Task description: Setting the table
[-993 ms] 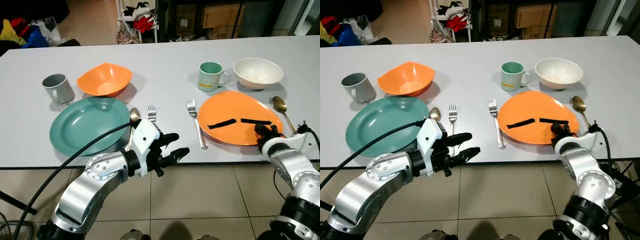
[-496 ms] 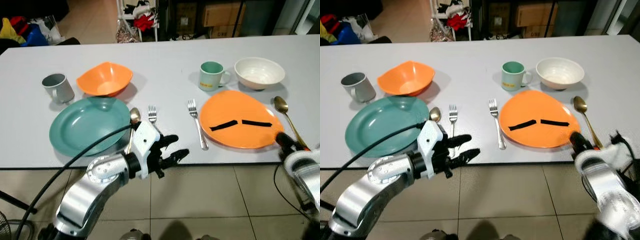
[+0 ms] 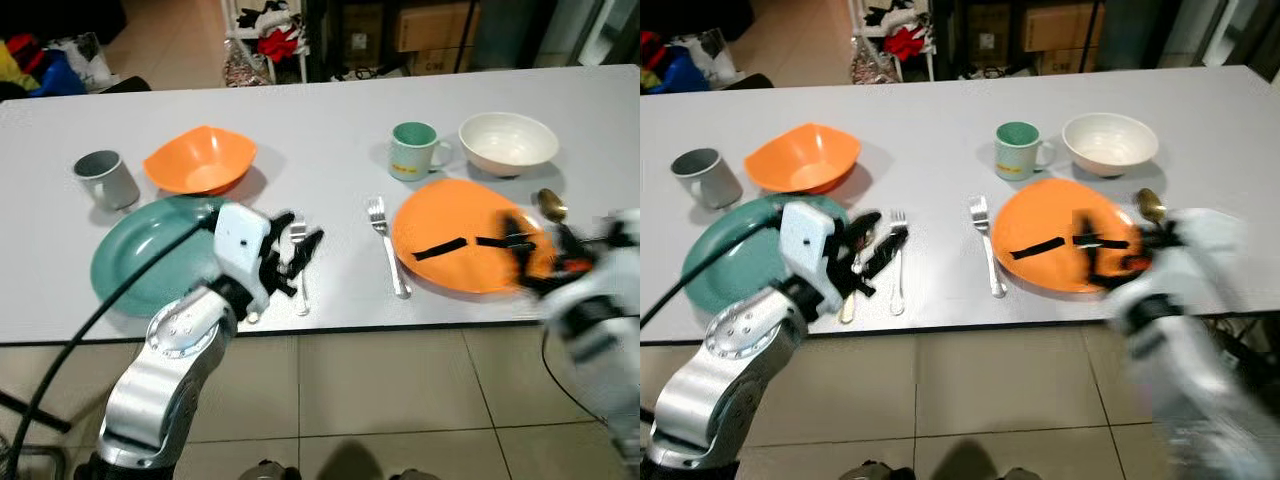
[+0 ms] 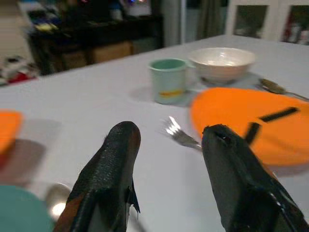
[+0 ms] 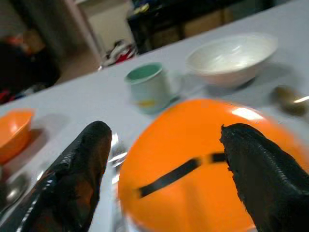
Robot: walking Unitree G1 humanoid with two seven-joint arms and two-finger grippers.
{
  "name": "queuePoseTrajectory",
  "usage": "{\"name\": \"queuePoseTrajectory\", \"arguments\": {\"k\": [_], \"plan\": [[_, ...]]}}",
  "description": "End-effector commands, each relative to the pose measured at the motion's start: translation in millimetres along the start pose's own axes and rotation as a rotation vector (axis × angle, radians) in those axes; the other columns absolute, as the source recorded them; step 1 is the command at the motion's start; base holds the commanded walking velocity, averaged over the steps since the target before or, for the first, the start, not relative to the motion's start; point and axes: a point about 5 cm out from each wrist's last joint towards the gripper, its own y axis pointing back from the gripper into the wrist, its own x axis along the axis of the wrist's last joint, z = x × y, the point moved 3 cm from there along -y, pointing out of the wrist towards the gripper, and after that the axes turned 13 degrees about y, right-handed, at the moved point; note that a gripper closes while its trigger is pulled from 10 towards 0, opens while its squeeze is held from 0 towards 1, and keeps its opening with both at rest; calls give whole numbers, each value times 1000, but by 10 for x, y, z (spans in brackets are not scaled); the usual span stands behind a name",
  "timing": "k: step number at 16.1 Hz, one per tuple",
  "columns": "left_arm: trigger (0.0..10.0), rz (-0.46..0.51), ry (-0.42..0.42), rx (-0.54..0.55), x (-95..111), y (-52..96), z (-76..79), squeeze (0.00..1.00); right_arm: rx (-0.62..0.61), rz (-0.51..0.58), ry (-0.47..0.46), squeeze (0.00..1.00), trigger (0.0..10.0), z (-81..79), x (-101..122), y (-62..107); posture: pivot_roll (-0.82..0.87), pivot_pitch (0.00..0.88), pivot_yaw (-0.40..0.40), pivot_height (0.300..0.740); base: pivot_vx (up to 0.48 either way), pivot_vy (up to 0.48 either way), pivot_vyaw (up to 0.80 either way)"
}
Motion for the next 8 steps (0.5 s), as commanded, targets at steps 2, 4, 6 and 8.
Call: {"name": "queuePoseTrajectory", "arguments": {"k": [2,4,6,8], "plan": [[10000,10,-14,78,-8,0,-94,0,5,-18,56,1000,10000,-130,-98,3,-40,52,92,740,0,0,0],[10000,29,-31,101,29,4,-122,0,61,2,123,1000,10000,-266,-128,-23,-35,51,92,740,0,0,800],[10000,42,-30,110,50,1,-123,0,100,4,146,1000,10000,-318,-156,-48,-25,51,86,740,0,0,800],[10000,31,-49,111,23,9,-120,0,89,0,140,1000,10000,-287,-180,-52,-20,51,83,740,0,0,800]]}}
